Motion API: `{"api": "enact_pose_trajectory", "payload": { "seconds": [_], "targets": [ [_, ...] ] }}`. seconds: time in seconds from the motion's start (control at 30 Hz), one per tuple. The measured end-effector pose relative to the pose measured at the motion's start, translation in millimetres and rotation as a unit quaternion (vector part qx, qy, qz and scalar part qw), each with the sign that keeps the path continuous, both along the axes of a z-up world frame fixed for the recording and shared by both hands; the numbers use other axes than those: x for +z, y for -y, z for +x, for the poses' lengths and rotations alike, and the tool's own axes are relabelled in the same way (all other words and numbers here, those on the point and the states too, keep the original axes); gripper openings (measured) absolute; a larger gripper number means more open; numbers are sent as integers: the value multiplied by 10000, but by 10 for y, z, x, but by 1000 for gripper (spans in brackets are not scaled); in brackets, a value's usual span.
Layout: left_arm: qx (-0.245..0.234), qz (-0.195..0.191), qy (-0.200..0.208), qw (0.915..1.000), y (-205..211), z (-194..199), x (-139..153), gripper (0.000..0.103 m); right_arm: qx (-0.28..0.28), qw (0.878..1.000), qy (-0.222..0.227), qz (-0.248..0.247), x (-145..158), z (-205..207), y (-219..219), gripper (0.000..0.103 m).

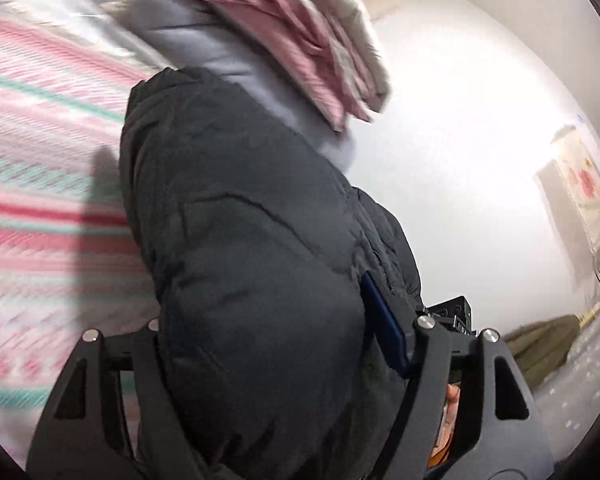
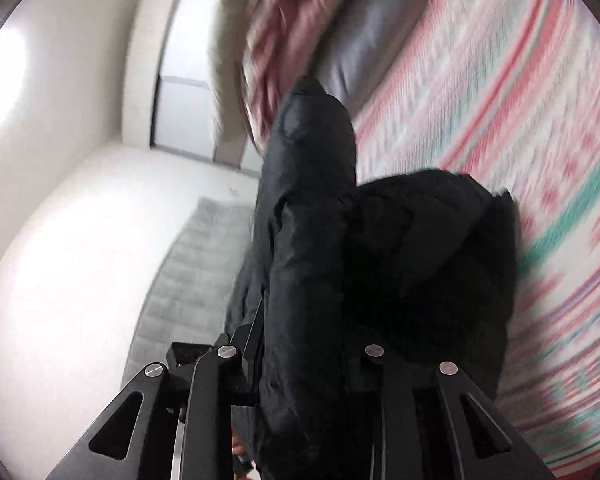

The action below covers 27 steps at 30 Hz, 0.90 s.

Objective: Fold large clothes

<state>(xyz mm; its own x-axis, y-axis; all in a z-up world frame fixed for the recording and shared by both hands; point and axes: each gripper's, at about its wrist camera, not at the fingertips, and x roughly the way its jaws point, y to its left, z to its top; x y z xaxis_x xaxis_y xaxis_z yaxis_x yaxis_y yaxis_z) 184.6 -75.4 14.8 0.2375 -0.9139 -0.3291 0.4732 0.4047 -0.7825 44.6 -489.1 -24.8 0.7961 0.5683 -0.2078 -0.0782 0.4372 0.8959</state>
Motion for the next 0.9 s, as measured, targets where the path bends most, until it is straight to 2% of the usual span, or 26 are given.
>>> {"api": "enact_pose_trajectory", "payload": {
  "seconds": [0.17, 0.27, 0.33, 0.4, 0.43, 0.47, 0.5, 0.57, 0.73, 0.83, 0.9],
  "targets": [
    [-594, -538, 188, 9966, 711, 228, 54, 72, -866, 9937, 582, -398, 259, -270, 519, 27],
    [-848, -849, 26, 9928, 1074, 454, -128, 72, -1464, 9859, 581, -571, 252, -406, 863, 27],
    [-769, -607, -357, 9945, 1278, 638, -367, 72, -1865, 9796, 310, -677, 168, -413, 1009, 29],
    [-611, -274, -723, 9951, 1374, 776, -639, 72, -2210, 9721, -210, -763, -8, -364, 1083, 31],
    [-574, -228, -844, 9945, 1388, 829, -744, 72, -2310, 9672, -624, -848, -156, -287, 1115, 35],
    [-554, -252, -931, 9938, 1359, 852, -816, 73, -2294, 9652, -906, -864, -283, -212, 1118, 52],
    [-551, -288, -992, 9931, 1321, 862, -847, 73, -2210, 9650, -1151, -812, -439, -153, 1148, 60],
    [-544, -234, -1020, 9930, 1229, 848, -835, 73, -2124, 9674, -1229, -632, -556, -75, 1160, 60],
    [-505, 89, -1250, 9908, 1032, 727, -761, 74, -2089, 9615, -1566, -854, -316, 33, 996, 71],
    [-522, 362, -1224, 9904, 1098, 764, -710, 78, -2073, 9557, -1940, -773, -306, -92, 980, 80],
    [-597, 542, -1168, 9899, 1099, 715, -688, 79, -2074, 9550, -2020, -648, -425, -299, 1086, 86]
  ]
}}
